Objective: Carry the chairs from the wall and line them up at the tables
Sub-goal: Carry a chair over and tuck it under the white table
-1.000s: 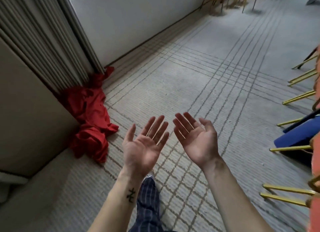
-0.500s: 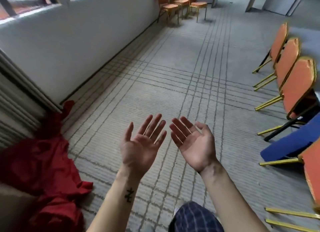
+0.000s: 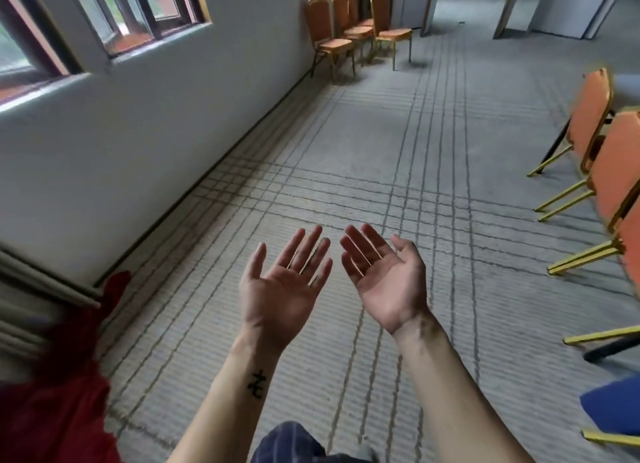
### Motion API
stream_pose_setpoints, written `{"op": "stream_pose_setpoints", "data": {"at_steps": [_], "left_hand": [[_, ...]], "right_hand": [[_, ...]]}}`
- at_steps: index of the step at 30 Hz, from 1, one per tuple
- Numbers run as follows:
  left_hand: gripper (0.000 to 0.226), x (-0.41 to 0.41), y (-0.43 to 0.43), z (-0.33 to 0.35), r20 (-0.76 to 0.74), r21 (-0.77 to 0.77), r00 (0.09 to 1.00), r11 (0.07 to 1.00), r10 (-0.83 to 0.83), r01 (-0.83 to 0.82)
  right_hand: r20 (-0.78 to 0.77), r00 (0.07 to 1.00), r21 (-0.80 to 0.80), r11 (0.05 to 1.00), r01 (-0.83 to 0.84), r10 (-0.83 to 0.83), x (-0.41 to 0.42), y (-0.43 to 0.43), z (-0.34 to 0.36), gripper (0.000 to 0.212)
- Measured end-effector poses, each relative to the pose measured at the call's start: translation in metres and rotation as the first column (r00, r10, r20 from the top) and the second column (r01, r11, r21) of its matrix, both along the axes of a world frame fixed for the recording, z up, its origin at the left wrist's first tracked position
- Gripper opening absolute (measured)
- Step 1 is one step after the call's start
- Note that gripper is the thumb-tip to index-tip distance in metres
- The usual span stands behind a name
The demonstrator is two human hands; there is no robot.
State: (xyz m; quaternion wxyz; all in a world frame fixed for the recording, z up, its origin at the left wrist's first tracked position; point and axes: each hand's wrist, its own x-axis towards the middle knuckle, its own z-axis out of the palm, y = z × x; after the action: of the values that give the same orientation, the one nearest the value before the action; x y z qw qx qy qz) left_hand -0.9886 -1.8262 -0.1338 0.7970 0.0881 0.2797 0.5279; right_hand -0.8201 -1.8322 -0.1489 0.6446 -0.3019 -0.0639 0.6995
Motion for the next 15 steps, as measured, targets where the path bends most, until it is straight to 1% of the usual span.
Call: {"op": "stream_pose_setpoints", "data": {"at_steps": [3, 7, 8, 10, 12, 13, 15], "left_hand": [[0.063, 0.024, 0.072, -0.004, 0.028, -0.024, 1.000, 1.000, 0.003, -0.002], [0.063, 0.041, 0.176, -0.025, 0.078, -0.065, 0.996, 0.997, -0.034, 0.040], [0.064, 0.045, 0.215, -0.034, 0.051, -0.065, 0.998, 0.997, -0.040, 0.043], [0.064, 0.049, 0.271, -0.041, 0.056, -0.072, 0.997, 0.996, -0.057, 0.061], [0.064, 0.052, 0.332, -0.043, 0.072, -0.061, 0.995, 0.996, -0.068, 0.072], [0.064, 0.055, 0.373, -0.041, 0.065, -0.067, 0.993, 0.993, -0.096, 0.101], [0.063, 0.059, 0.427, -0.034, 0.052, -0.067, 0.994, 0.992, -0.101, 0.105]], "right_hand": [[-0.006, 1.000, -0.008, 1.000, -0.002, 0.002, 0.017, 0.072, -0.002, 0.041], [-0.054, 0.999, -0.043, 0.999, -0.001, -0.001, 0.028, 0.173, -0.024, 0.039], [-0.038, 0.999, -0.046, 0.999, 0.002, -0.004, 0.032, 0.212, -0.033, 0.038], [-0.027, 0.999, -0.056, 0.998, 0.025, -0.026, 0.038, 0.263, -0.039, 0.038], [-0.009, 1.000, -0.046, 0.999, 0.028, -0.028, 0.045, 0.321, -0.037, 0.038], [0.000, 0.999, -0.064, 0.997, 0.050, -0.050, 0.050, 0.359, -0.033, 0.038], [0.024, 0.996, -0.068, 0.994, 0.085, -0.084, 0.059, 0.406, -0.021, 0.038]]}}
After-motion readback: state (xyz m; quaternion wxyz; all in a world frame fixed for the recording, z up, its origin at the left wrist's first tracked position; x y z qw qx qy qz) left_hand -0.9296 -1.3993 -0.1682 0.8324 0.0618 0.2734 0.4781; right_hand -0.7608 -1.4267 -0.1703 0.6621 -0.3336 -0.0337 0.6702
